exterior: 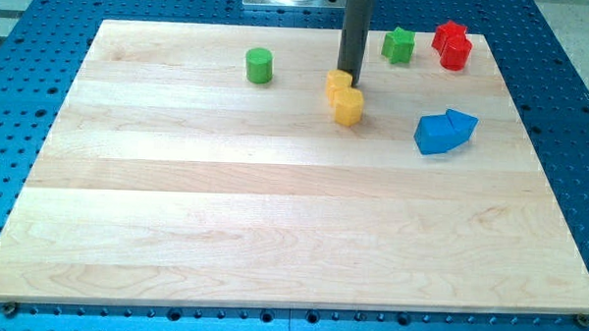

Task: Push the green star into the green circle

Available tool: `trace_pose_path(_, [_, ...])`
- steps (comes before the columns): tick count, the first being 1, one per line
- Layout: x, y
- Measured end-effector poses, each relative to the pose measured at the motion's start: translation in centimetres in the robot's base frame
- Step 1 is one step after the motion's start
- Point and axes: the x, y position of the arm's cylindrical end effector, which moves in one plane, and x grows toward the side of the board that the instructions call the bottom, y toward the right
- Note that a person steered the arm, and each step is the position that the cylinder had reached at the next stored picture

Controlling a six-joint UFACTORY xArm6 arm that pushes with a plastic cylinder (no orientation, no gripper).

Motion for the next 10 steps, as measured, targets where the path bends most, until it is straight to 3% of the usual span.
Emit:
trace_pose_path(2, [0.6, 2.0])
trace_pose_path(4, [0.6, 11.4])
trace_pose_path(5, [0.6, 11.7])
trace_pose_path(7, [-7.5, 11.2])
trace_pose_path(10, [-10.5, 10.4])
